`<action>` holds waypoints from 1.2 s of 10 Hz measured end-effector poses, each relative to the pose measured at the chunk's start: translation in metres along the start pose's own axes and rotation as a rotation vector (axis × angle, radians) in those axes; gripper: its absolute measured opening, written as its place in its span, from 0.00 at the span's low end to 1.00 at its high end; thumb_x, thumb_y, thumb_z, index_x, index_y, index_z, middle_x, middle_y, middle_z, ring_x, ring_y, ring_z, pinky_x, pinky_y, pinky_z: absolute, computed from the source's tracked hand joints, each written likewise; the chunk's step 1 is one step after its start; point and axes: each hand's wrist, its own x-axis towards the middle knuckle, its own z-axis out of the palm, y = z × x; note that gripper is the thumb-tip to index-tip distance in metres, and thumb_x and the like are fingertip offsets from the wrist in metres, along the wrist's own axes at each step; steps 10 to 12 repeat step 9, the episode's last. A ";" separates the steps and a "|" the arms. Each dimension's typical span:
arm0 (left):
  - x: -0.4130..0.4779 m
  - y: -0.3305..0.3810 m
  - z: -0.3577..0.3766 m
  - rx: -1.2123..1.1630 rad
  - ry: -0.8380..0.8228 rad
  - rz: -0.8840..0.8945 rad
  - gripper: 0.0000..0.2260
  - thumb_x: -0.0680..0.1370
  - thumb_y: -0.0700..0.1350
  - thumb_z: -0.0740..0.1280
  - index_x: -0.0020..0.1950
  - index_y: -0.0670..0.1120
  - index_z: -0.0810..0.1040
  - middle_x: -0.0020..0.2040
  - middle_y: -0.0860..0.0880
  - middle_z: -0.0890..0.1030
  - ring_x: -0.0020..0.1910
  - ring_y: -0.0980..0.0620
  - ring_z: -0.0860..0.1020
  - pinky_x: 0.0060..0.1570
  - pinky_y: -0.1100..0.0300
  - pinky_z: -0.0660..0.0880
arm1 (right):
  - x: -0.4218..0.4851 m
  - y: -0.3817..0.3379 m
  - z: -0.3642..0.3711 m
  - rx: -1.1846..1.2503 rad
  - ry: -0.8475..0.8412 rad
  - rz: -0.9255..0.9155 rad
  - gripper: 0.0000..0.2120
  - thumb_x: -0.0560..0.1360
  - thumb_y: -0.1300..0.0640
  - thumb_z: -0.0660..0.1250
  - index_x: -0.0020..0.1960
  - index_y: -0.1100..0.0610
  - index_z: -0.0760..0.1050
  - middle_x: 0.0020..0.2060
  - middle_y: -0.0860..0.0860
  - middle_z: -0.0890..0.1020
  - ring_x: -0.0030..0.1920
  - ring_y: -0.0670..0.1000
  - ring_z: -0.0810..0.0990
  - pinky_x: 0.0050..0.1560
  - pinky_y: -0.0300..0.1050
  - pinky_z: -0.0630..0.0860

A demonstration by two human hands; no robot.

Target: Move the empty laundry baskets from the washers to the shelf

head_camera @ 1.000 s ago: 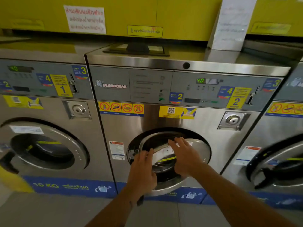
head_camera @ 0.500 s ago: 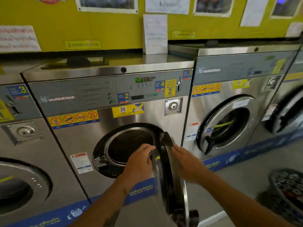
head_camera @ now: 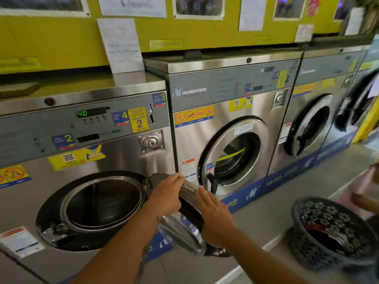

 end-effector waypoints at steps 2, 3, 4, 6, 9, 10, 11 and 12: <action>0.024 0.023 0.002 0.025 -0.058 -0.077 0.41 0.73 0.37 0.65 0.79 0.53 0.46 0.80 0.55 0.44 0.79 0.49 0.48 0.76 0.48 0.53 | 0.030 0.045 -0.004 0.013 -0.012 -0.045 0.51 0.69 0.53 0.71 0.79 0.52 0.39 0.79 0.49 0.40 0.78 0.58 0.41 0.77 0.62 0.51; 0.030 0.035 0.000 0.022 -0.057 -0.122 0.40 0.73 0.37 0.64 0.80 0.51 0.47 0.80 0.53 0.45 0.79 0.49 0.47 0.77 0.47 0.52 | 0.041 0.058 -0.005 0.028 -0.027 -0.069 0.50 0.69 0.53 0.72 0.79 0.51 0.41 0.79 0.49 0.41 0.78 0.58 0.42 0.76 0.64 0.51; 0.022 0.040 -0.002 0.027 -0.037 -0.144 0.39 0.74 0.38 0.65 0.79 0.48 0.48 0.80 0.50 0.47 0.79 0.49 0.49 0.76 0.47 0.53 | 0.042 0.060 -0.008 0.058 -0.052 -0.084 0.49 0.69 0.53 0.72 0.79 0.49 0.43 0.79 0.49 0.44 0.78 0.58 0.43 0.75 0.65 0.52; -0.039 0.019 0.005 -0.051 -0.019 -0.283 0.34 0.77 0.47 0.64 0.79 0.46 0.52 0.80 0.46 0.53 0.78 0.47 0.54 0.75 0.47 0.57 | 0.031 0.037 -0.026 0.093 0.008 -0.132 0.37 0.71 0.49 0.64 0.76 0.45 0.53 0.77 0.50 0.54 0.76 0.58 0.54 0.72 0.65 0.61; -0.205 -0.001 -0.007 -0.063 0.136 -0.438 0.32 0.79 0.47 0.60 0.79 0.41 0.51 0.80 0.44 0.52 0.79 0.46 0.52 0.76 0.50 0.53 | -0.038 -0.062 -0.034 0.076 -0.073 -0.161 0.30 0.75 0.45 0.64 0.74 0.52 0.63 0.73 0.53 0.67 0.72 0.57 0.66 0.72 0.56 0.63; -0.205 -0.001 -0.007 -0.063 0.136 -0.438 0.32 0.79 0.47 0.60 0.79 0.41 0.51 0.80 0.44 0.52 0.79 0.46 0.52 0.76 0.50 0.53 | -0.038 -0.062 -0.034 0.076 -0.073 -0.161 0.30 0.75 0.45 0.64 0.74 0.52 0.63 0.73 0.53 0.67 0.72 0.57 0.66 0.72 0.56 0.63; -0.205 -0.001 -0.007 -0.063 0.136 -0.438 0.32 0.79 0.47 0.60 0.79 0.41 0.51 0.80 0.44 0.52 0.79 0.46 0.52 0.76 0.50 0.53 | -0.038 -0.062 -0.034 0.076 -0.073 -0.161 0.30 0.75 0.45 0.64 0.74 0.52 0.63 0.73 0.53 0.67 0.72 0.57 0.66 0.72 0.56 0.63; -0.205 -0.001 -0.007 -0.063 0.136 -0.438 0.32 0.79 0.47 0.60 0.79 0.41 0.51 0.80 0.44 0.52 0.79 0.46 0.52 0.76 0.50 0.53 | -0.038 -0.062 -0.034 0.076 -0.073 -0.161 0.30 0.75 0.45 0.64 0.74 0.52 0.63 0.73 0.53 0.67 0.72 0.57 0.66 0.72 0.56 0.63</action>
